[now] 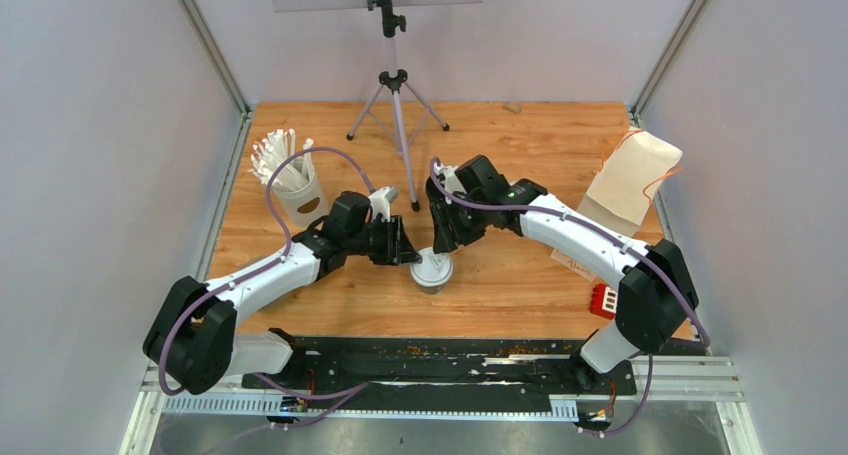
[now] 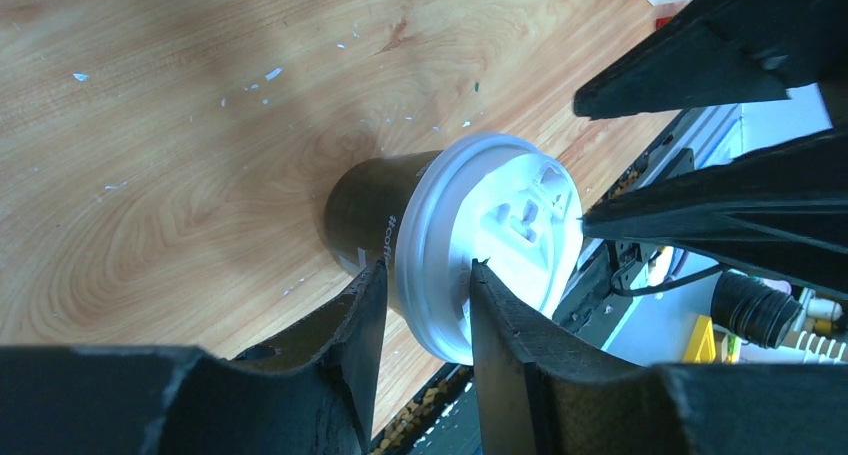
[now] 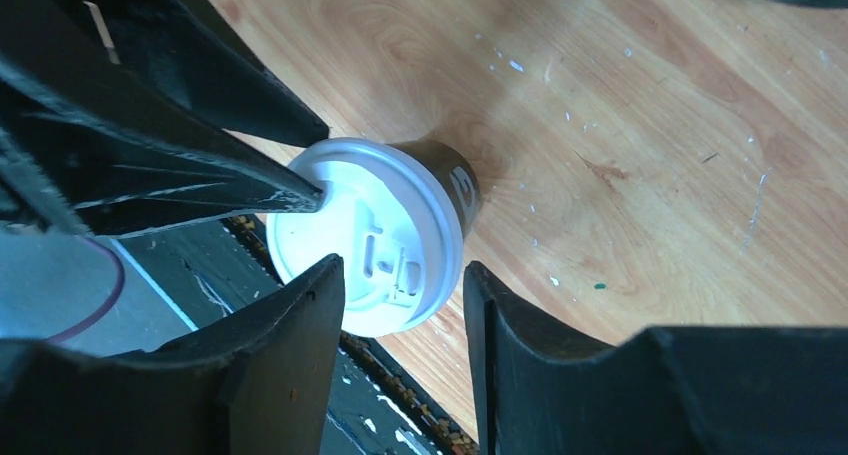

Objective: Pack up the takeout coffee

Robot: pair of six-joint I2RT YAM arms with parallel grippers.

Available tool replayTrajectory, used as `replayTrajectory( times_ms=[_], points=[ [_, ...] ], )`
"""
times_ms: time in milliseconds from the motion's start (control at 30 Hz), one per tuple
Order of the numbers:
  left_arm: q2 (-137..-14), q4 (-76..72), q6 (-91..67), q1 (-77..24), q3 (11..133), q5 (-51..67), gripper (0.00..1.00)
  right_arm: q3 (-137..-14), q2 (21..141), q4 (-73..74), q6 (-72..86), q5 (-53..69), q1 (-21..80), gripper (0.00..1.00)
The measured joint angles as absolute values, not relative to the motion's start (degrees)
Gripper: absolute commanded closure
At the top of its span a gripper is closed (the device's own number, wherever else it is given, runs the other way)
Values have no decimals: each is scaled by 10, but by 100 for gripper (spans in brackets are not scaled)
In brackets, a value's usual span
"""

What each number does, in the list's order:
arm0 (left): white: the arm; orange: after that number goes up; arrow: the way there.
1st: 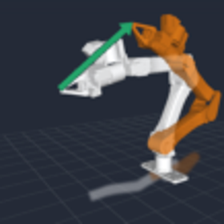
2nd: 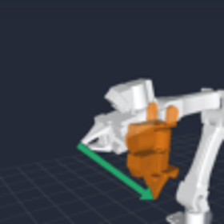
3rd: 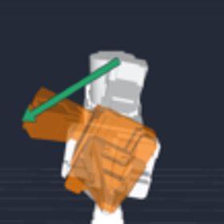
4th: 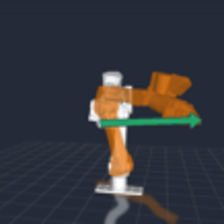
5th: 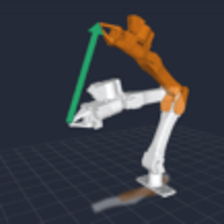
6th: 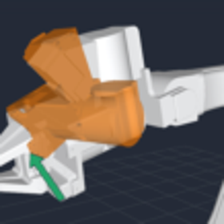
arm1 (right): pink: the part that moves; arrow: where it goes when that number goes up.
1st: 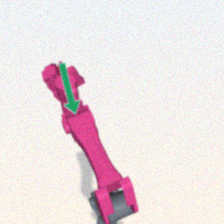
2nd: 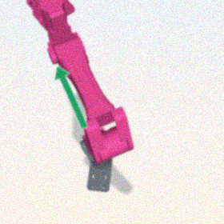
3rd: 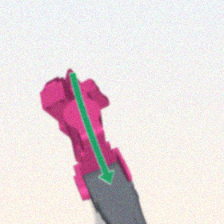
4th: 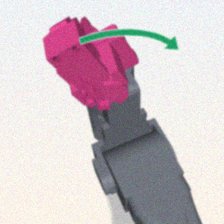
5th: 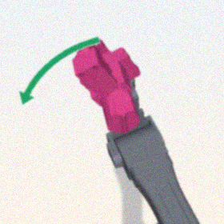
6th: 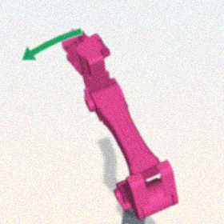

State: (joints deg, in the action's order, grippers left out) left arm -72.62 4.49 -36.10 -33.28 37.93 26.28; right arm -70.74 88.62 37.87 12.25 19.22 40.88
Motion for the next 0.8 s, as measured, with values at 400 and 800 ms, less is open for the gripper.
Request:
replayTrajectory(
  times_ms=[400,800],
  points=[
    [-730,42,-369,-337,382,256,50,-712,934,402,103,170,418,58],
    [-725,71,-370,-337,386,244,37,-713,936,402,100,166,422,59]
  ],
)
